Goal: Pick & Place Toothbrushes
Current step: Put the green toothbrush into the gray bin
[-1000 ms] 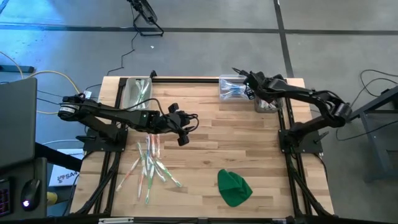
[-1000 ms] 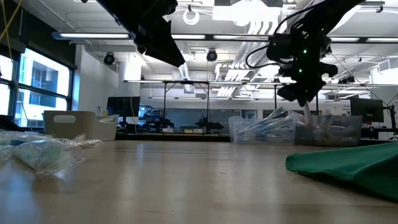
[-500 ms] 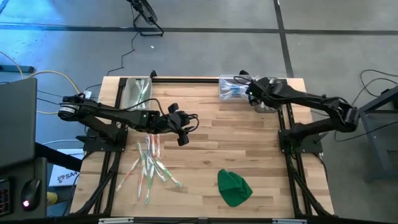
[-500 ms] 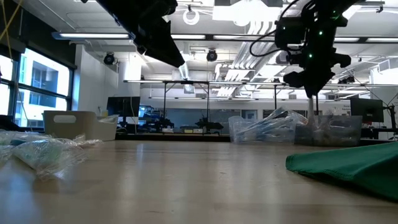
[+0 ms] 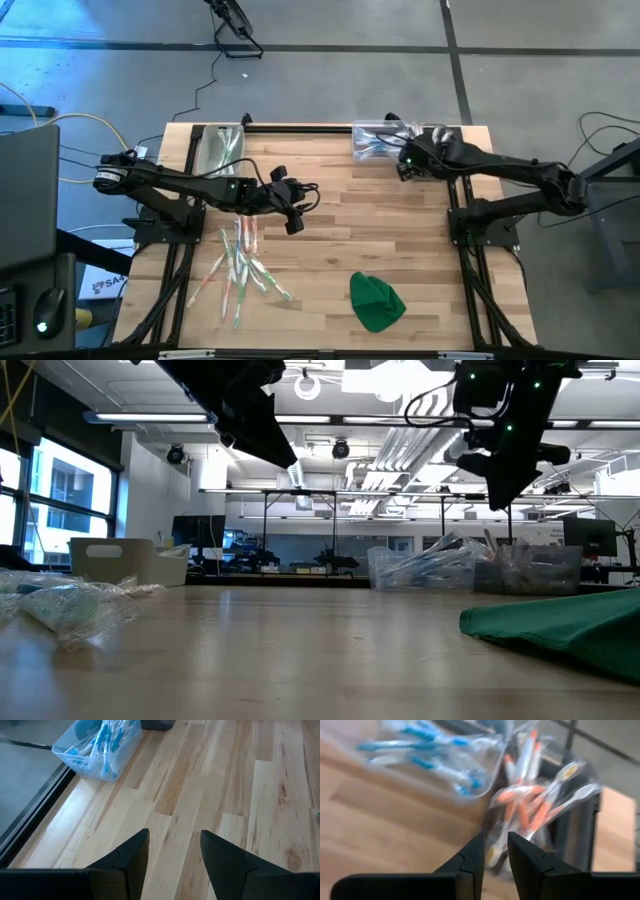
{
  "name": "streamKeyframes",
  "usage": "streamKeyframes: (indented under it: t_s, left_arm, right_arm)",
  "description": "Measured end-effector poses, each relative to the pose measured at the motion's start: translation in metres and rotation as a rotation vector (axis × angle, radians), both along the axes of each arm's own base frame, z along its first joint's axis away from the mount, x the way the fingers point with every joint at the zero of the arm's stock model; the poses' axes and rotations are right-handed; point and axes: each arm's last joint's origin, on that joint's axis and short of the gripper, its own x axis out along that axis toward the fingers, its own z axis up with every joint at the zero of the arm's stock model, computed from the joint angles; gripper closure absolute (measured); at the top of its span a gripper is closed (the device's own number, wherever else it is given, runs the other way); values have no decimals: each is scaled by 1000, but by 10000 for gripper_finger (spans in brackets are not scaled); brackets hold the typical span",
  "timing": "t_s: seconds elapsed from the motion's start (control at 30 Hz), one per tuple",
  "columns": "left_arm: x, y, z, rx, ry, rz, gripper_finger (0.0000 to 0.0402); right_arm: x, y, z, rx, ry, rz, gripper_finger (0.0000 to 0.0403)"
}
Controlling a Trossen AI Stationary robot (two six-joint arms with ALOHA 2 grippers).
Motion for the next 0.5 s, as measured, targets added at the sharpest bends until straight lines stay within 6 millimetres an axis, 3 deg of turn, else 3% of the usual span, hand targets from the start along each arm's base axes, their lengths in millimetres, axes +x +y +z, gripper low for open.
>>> streamKeyframes:
  t_s: [0.3, 0.5]
  left_arm:
    - [0, 0, 0, 0, 0, 0, 229]
    - [0, 0, 0, -18, -12, 12, 229]
  right_arm:
    - [4, 25, 1, 95, -26, 128, 336]
    - [22, 40, 1, 84, -122, 229, 337]
